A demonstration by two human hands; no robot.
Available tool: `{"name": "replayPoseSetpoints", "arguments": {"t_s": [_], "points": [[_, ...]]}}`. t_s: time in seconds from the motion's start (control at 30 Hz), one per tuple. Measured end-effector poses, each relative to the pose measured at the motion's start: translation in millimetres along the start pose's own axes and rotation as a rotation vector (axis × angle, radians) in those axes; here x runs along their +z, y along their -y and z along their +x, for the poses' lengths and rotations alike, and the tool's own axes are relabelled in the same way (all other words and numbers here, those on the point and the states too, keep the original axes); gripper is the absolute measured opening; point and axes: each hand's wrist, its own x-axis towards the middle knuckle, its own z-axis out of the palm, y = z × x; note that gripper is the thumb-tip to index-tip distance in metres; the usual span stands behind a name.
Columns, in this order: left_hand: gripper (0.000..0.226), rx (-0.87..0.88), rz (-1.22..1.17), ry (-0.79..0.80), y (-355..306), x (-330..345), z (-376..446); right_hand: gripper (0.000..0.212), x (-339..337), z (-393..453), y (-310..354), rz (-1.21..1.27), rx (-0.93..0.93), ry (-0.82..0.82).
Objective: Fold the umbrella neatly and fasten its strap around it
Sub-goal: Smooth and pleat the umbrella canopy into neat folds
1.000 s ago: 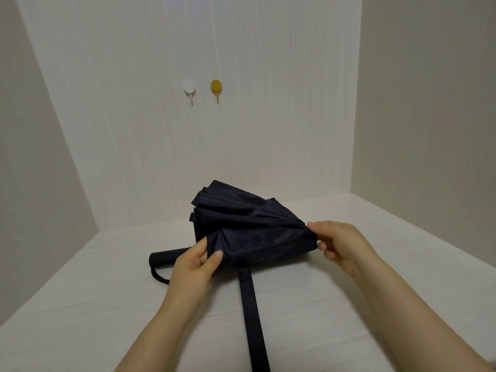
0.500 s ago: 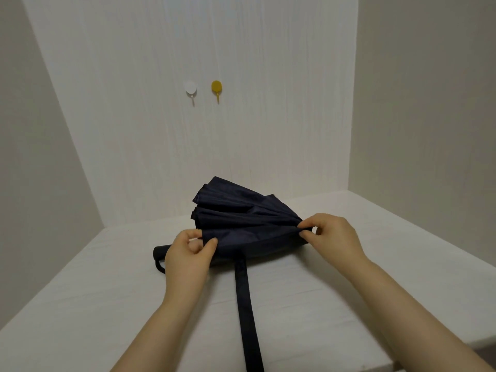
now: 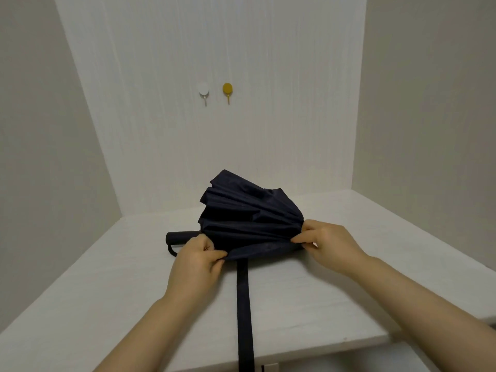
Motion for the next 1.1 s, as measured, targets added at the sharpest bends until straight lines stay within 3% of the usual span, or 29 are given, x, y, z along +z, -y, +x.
{"name": "replayPoseSetpoints", "arguments": {"t_s": [0.13,0.4,0.63,0.77,0.87,0.97,1.1], "points": [[0.013,0.087,0.018,0.163,2,-3,-12,0.032,3,-7,-1,-0.036,-0.027,0.148],[0.022,-0.138,-0.099,0.358,-6,-10,-23,0.034,2,-13,5,-0.013,0.042,0.408],[0.020,-0.138,-0.063,0.493,8,-19,-44,0.026,0,-29,5,0.040,0.091,0.357],[0.012,-0.261,-0.085,0.546,12,-33,-45,0.025,-3,-33,9,0.028,0.143,0.372],[0.010,-0.398,-0.142,0.480,14,-40,-43,0.023,-7,-31,14,-0.005,0.195,0.348],[0.011,-0.502,-0.237,0.399,6,-43,-40,0.022,-11,-28,20,0.055,0.249,0.200],[0.022,-0.573,-0.414,0.420,-6,-43,-37,0.023,-8,-23,27,0.182,0.231,0.102]]}}
